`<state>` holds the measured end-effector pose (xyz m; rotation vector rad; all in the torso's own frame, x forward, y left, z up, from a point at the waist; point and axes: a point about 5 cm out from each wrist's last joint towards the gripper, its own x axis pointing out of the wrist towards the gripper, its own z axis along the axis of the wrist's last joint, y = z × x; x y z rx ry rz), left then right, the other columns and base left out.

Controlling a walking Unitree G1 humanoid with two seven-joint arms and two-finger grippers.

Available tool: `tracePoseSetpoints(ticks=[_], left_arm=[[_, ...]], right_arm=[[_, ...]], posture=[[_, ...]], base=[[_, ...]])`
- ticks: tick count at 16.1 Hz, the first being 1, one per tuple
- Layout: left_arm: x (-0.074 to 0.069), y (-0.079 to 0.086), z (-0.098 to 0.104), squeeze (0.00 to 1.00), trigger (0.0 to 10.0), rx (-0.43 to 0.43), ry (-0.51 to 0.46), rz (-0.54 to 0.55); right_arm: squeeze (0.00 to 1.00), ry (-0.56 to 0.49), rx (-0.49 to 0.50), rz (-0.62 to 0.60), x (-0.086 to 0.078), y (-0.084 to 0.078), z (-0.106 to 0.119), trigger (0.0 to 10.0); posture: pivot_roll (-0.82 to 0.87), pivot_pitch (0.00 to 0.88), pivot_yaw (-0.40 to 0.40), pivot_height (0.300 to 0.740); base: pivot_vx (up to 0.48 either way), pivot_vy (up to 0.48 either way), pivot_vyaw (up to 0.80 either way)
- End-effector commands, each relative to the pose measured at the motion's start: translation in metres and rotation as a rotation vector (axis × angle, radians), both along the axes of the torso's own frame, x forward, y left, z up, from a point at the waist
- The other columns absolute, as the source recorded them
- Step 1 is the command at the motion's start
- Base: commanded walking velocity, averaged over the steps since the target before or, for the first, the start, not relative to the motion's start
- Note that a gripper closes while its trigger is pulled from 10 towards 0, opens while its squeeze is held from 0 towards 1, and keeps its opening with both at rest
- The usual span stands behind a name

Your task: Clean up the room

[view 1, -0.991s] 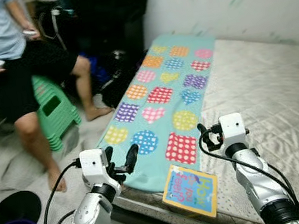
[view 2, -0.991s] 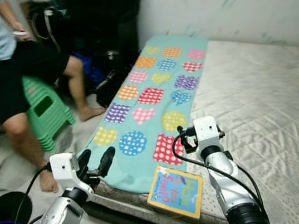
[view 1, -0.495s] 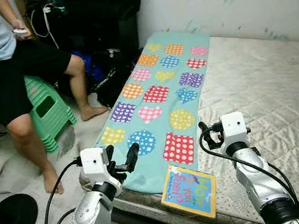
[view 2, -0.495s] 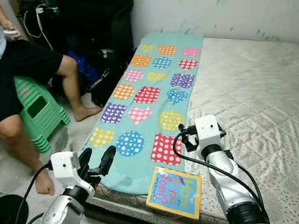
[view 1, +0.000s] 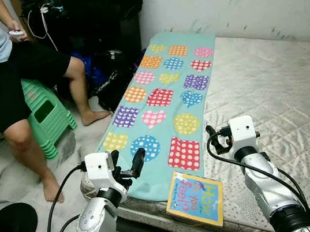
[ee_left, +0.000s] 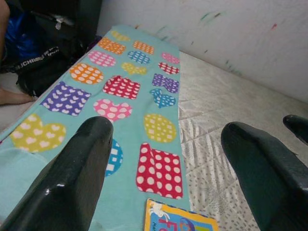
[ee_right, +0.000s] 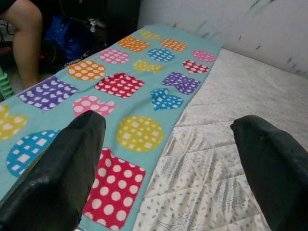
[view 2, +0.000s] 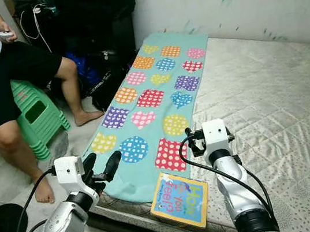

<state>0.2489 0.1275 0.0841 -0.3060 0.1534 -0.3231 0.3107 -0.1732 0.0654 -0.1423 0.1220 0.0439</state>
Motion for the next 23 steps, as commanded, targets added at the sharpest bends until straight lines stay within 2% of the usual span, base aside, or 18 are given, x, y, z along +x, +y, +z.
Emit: tracePoseSetpoints(ticks=[1,11,18,23], left_arm=[[0.0008,0.0004,-0.0003,0.0,10.0,0.006,0.003,0.006],[0.0007,0.0001,-0.0011,0.0,10.0,0.013,0.009,0.006],[0.0002,-0.0014,0.0013,0.0,10.0,-0.016,-0.013,-0.016],[-0.0002,-0.0016,0.0011,0.0,10.0,-0.017,-0.012,-0.019]], right_arm=[[0.0,-0.012,-0.004,-0.006,0.0033,-0.002,0.0034,10.0],[0.0,-0.007,-0.007,0.001,0.0018,-0.0017,0.0015,10.0],[0.0,-0.004,-0.007,-0.003,0.0016,-0.0025,0.0007,10.0],[0.0,0.0,-0.004,-0.009,0.0019,-0.0033,0.0004,10.0]], posture=[[-0.09,0.0,0.0,0.74],[-0.09,0.0,0.001,0.74],[-0.09,0.0,0.002,0.74],[-0.09,0.0,0.002,0.74]], base=[[0.0,0.0,-0.54],[0.0,0.0,-0.04],[0.0,0.0,0.0],[0.0,0.0,-0.76]])
